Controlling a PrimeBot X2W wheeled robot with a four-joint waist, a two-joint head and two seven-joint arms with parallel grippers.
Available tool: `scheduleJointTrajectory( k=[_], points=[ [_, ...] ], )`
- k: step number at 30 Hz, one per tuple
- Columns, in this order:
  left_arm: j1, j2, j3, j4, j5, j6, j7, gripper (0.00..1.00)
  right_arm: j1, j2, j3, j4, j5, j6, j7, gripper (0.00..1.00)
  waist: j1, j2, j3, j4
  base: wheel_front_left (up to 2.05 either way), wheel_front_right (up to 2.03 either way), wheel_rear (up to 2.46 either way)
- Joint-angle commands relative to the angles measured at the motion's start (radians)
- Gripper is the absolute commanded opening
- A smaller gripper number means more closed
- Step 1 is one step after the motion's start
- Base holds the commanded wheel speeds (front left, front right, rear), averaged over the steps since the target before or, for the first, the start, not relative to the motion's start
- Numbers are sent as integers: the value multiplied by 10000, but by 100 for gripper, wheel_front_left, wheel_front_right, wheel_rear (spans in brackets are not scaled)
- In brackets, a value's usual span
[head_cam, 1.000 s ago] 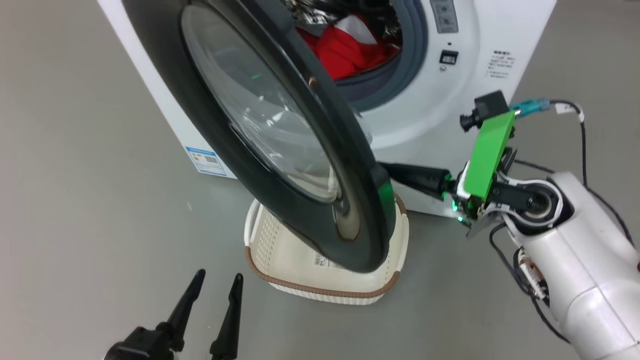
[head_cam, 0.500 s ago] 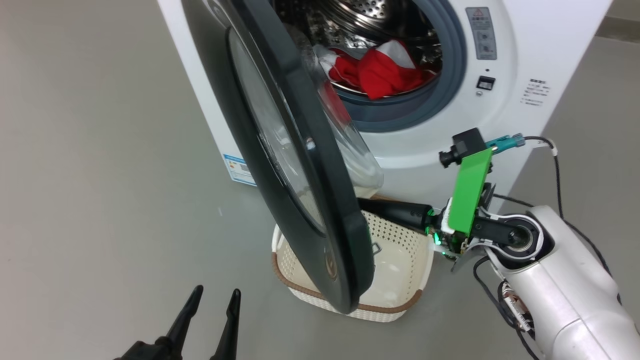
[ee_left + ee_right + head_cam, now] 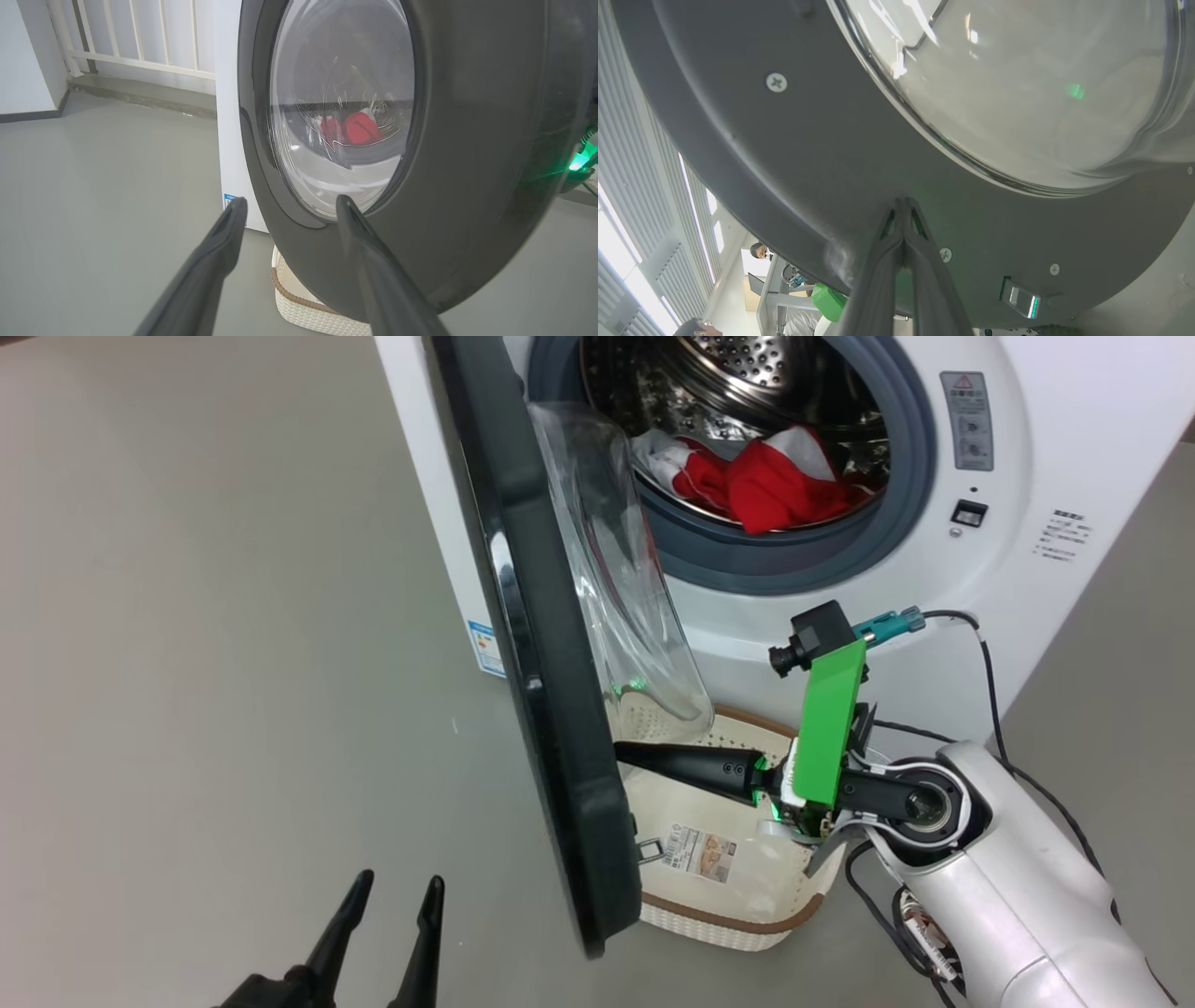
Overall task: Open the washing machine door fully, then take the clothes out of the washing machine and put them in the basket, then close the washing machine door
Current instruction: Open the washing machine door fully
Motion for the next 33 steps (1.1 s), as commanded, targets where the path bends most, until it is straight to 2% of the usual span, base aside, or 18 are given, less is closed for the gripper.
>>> scheduleJointTrajectory(
  k=[1,17,30,31,32,33],
  points=[
    [-119,97,387,-260,44,102,-120,100,79,293,186,-359,30,56,-45,0,0,0,-5,131,0,0,0],
    [-233,97,413,-178,0,154,-120,100,-40,435,1273,-464,750,56,-607,0,0,0,-57,744,0,0,0],
    [-238,97,472,-170,-4,208,-120,100,-314,437,2181,-388,1255,56,-1442,0,0,0,-105,750,0,0,0],
    [-229,97,484,-169,-1,209,-120,100,-300,437,2177,-344,1205,56,-1507,29,0,0,-118,726,0,0,0],
    [-229,97,484,-169,-1,209,-120,100,-300,437,2177,-344,1205,56,-1507,29,0,0,-118,726,0,0,0],
    [-220,97,494,-162,2,209,-120,100,-276,437,2164,-297,1149,56,-1568,55,0,0,-135,699,0,0,0]
  ],
)
